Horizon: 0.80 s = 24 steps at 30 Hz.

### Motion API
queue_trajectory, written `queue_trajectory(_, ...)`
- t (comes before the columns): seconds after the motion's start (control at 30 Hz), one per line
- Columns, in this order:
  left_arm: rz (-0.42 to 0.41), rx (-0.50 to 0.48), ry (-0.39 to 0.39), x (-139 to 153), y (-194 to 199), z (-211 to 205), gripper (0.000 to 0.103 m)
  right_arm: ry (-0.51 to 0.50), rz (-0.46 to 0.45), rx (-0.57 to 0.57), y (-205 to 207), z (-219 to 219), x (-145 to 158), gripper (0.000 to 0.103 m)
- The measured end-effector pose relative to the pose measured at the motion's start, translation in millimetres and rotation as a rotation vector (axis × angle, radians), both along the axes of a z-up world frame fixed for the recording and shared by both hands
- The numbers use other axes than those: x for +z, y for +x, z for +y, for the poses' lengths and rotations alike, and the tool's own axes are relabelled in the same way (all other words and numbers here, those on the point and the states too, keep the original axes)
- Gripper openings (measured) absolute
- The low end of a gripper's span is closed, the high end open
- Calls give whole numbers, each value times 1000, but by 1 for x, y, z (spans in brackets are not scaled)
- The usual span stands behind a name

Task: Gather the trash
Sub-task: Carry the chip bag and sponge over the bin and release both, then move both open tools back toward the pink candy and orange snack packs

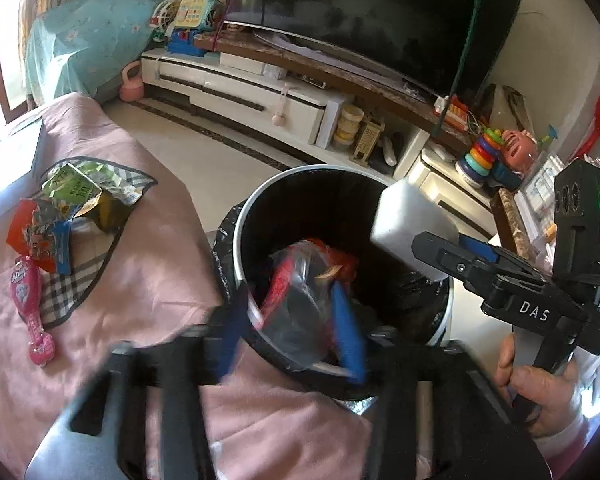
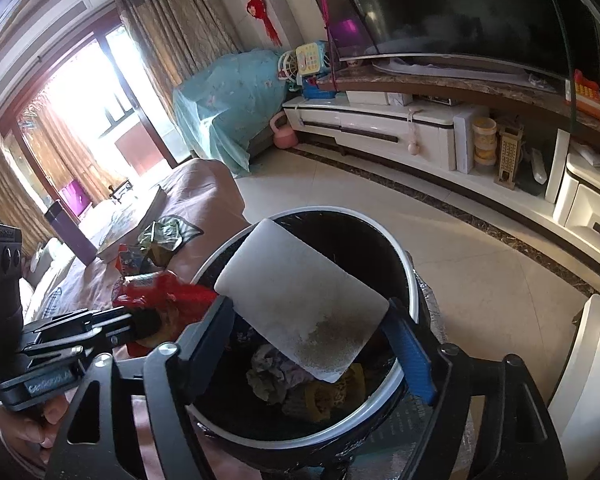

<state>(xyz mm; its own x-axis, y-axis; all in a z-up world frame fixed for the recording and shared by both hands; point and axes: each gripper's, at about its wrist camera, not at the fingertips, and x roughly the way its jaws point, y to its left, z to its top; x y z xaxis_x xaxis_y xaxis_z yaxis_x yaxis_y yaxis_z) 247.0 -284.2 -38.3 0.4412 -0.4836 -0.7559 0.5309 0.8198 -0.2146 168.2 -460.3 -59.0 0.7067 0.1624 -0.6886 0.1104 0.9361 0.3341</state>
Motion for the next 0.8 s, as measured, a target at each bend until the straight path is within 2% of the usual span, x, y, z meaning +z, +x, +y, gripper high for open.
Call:
queue_trajectory(0.3, -17, 26, -1, 2, -5, 21, 58, 13, -7, -16, -4, -5, 2, 88)
queue_trajectory(0.43, -13, 65, -12, 1, -12, 45, 58, 24, -34, -20, -10, 4, 7, 98)
queue_trajectory(0.8, 12, 216, -33, -9, -32, 132, 59, 55, -75, 99, -22, 76, 13, 98)
